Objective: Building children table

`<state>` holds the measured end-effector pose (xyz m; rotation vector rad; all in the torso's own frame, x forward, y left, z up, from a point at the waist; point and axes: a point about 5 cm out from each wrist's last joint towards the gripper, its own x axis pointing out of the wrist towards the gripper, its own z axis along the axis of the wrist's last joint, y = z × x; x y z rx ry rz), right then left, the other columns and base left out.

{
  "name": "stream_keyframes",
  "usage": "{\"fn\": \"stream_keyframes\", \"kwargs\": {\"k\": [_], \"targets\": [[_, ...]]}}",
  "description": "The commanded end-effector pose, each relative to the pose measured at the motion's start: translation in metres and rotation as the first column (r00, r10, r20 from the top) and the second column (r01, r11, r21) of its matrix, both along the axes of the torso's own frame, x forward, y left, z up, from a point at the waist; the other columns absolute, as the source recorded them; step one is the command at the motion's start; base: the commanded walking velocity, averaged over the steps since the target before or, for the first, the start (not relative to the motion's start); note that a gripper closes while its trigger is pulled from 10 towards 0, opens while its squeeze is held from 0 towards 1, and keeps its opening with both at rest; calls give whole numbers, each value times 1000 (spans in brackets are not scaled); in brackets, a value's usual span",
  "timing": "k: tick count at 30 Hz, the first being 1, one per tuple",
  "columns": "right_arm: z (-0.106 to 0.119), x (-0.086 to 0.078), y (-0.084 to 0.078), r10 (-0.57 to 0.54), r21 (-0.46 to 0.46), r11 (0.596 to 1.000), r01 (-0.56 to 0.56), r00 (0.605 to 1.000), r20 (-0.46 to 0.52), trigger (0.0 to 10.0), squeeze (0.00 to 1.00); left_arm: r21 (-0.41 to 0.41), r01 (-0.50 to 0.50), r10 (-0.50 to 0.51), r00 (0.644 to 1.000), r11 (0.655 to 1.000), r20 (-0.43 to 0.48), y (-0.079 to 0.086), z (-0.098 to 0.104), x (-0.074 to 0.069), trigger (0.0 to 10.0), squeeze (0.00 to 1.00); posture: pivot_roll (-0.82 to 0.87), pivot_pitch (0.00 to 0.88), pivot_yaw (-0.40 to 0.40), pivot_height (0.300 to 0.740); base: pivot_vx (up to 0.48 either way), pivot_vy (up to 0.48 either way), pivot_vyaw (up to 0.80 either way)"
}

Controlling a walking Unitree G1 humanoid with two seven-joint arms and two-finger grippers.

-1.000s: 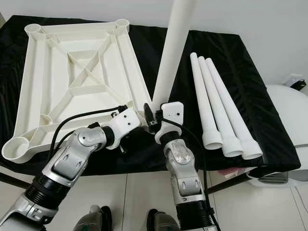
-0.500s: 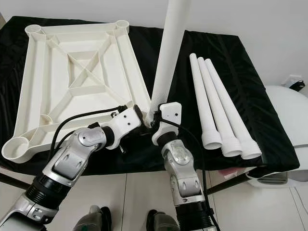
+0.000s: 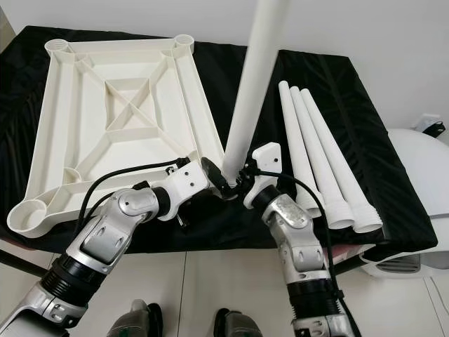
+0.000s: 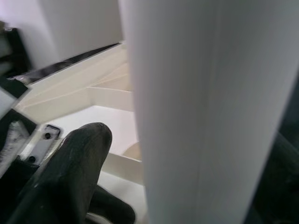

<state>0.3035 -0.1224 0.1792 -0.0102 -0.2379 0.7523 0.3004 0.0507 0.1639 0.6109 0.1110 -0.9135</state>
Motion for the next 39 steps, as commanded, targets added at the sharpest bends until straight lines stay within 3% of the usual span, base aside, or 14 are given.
{"fn": "stream_keyframes", "kwargs": {"k": [1,11,13,23,30,31,33,34,39], "targets": [[-2,2,-8,48,-25,999,-48,999,2,10000,0,-11,13,-12,998,1000,61,-7,5,-2,10000,0,-60,71,-59,740,0,0,0],[-7,16,-24,159,-89,983,-161,987,-36,10000,0,-9,20,-19,998,1000,61,-7,5,-3,10000,0,-58,68,-53,740,0,0,0],[-9,30,-31,178,-124,975,-183,983,-55,10000,0,-7,24,-23,998,1000,62,-8,6,-3,10000,0,-56,69,-46,740,0,0,0],[-8,46,-39,208,-185,958,-219,975,-77,10000,0,-4,27,-27,998,1000,59,-7,5,-4,10000,0,-51,73,-40,740,0,0,0],[-9,48,-40,260,-206,940,-273,962,-89,10000,0,-1,29,-28,998,1000,58,-7,5,-4,10000,0,-50,74,-40,740,0,0,0],[-9,48,-39,277,-203,935,-289,957,-89,2824,0,-1,28,-28,998,1000,58,-7,5,-4,10000,0,-50,74,-40,740,0,0,0],[-9,48,-39,277,-203,935,-289,957,-89,2824,0,-1,28,-28,998,1000,58,-7,5,-4,10000,0,-50,74,-40,740,0,0,0],[-9,48,-39,291,-198,932,-304,952,-90,0,0,-1,27,-27,998,1000,58,-7,5,-4,10000,0,-51,74,-40,740,0,0,0],[-10,46,-40,306,-189,929,-318,948,-88,0,0,0,27,-27,998,1000,57,-7,5,-4,10000,0,-50,75,-39,740,0,0,0]]}}
